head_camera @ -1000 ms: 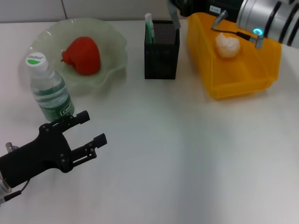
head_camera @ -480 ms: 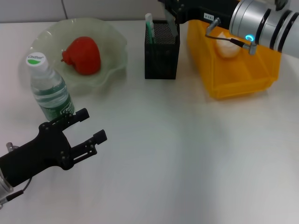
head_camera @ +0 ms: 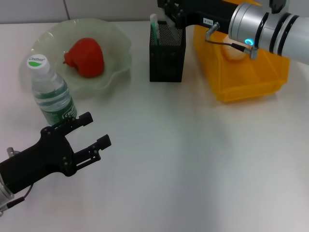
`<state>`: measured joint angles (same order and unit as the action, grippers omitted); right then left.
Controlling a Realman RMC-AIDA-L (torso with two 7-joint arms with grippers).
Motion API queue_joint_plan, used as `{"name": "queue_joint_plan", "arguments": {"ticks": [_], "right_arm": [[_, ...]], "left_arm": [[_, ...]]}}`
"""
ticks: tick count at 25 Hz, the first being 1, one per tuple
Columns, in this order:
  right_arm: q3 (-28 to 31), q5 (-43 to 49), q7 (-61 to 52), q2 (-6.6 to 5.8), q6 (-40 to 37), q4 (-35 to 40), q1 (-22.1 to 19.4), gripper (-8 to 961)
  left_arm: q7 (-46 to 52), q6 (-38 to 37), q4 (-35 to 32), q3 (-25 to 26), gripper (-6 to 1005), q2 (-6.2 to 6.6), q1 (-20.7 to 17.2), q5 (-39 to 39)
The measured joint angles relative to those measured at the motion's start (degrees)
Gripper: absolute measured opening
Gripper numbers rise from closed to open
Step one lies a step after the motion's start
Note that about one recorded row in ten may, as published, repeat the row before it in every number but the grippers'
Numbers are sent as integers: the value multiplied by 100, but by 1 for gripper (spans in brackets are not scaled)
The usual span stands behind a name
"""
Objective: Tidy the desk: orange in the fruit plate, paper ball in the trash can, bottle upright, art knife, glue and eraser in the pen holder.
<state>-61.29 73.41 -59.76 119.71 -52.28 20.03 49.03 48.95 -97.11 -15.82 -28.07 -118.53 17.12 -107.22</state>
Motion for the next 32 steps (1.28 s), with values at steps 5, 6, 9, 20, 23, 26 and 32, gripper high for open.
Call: {"name": "queue_joint_plan", "arguments": {"ticks": [5, 6, 9, 20, 23, 26, 32], "right_arm": [[-21, -164, 18, 0, 0, -3, -31, 130], [-13, -178, 29, 0, 0, -3, -36, 130], [0, -185, 55, 0, -2, -6, -44, 130], [11, -191, 12, 0, 7, -28, -10, 134], [12, -196, -13, 0, 11, -34, -8, 346], [12, -196, -110, 0, 60, -35, -2, 442], [15, -259, -261, -4, 68, -16, -50, 668]], "left_arm": [[0, 4, 0, 6, 782, 11, 7, -1], [0, 4, 0, 6, 782, 11, 7, -1], [0, 8, 0, 3, 782, 14, 6, -1], [0, -1, -26, 9, 783, 24, -20, -1], [0, -1, -27, 12, 784, 23, -21, -2], [0, 0, -26, 12, 784, 23, -22, -7], [0, -1, -14, 3, 785, 23, -25, -21]]}}
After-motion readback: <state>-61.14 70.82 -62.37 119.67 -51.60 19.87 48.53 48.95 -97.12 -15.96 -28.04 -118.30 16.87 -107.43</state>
